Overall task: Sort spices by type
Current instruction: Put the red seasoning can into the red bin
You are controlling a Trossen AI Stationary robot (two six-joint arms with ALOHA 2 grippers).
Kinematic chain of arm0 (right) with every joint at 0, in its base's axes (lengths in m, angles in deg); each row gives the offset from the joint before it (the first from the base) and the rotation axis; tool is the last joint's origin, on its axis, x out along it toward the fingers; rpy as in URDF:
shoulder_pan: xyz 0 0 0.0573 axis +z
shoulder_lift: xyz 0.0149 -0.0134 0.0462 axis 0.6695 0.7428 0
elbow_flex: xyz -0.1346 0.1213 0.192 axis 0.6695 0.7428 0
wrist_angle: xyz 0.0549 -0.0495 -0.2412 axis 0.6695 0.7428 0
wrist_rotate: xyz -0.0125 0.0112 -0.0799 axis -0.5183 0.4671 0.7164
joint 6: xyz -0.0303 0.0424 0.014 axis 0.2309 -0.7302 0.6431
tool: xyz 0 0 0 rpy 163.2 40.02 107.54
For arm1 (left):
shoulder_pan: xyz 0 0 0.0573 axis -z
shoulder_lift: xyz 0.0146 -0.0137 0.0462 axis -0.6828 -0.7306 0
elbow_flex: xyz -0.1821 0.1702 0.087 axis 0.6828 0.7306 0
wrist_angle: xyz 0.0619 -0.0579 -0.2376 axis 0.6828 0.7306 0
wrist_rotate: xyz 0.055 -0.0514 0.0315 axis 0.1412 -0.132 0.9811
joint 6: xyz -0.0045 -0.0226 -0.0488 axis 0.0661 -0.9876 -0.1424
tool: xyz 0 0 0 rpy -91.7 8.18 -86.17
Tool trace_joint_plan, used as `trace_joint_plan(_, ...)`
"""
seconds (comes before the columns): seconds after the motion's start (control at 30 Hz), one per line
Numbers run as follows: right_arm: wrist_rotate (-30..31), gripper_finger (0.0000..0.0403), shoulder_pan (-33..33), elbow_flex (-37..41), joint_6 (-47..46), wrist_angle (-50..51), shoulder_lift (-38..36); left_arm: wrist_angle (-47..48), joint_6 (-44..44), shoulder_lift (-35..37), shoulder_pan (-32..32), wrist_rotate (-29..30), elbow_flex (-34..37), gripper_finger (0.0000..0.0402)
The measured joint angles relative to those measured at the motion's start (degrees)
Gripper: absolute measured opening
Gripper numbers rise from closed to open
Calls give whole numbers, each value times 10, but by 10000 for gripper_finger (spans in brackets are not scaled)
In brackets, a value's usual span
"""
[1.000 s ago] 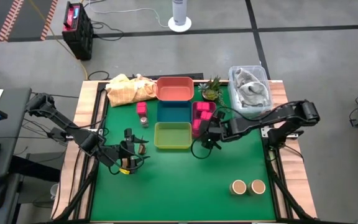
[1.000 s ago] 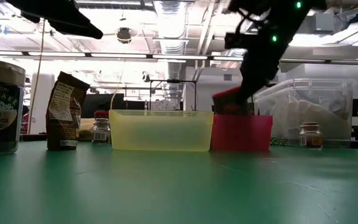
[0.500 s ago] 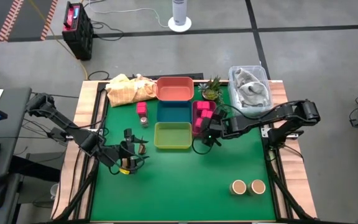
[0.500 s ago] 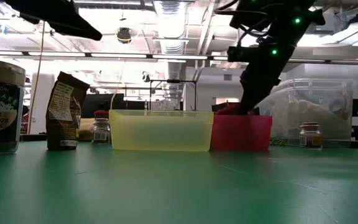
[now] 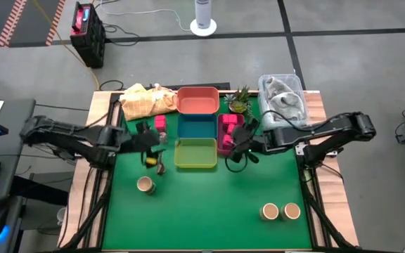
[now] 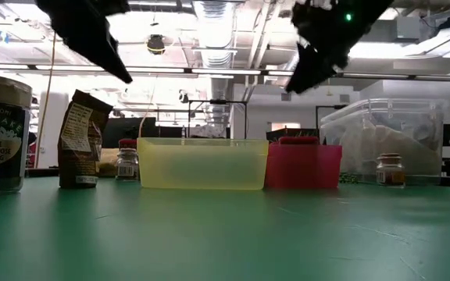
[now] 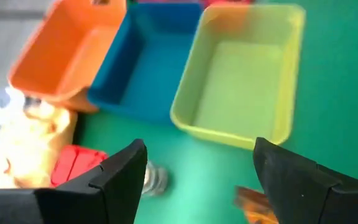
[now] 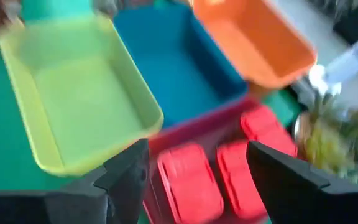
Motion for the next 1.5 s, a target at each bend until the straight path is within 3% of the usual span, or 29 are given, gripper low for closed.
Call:
trace_joint_plan(0.17,55,297,26,0,59,-72,2,-11,25,-16,-153,-104,0,279)
trace_joint_plan(0.37,93,297,28,0,115,-154,2,-28,-35,-20,-302,-136,0,279)
trace_joint_plan(0.5,94,297,24,0,155,-196,2,-6,-91,-20,-356,-159,0,279)
trace_joint_plan(0.73,94,297,27,0,195,-237,2,1,-149,-55,-358,-127,0,292)
trace_joint_plan(1.0,94,297,61,0,195,-247,2,-22,-213,-152,-343,-130,0,323)
trace_joint_plan(1.2,114,297,97,0,218,-263,2,-23,-216,-197,-343,-111,-22,331)
trace_joint_plan(1.5,122,297,99,0,236,-289,2,-18,-169,-272,-345,-96,-57,332)
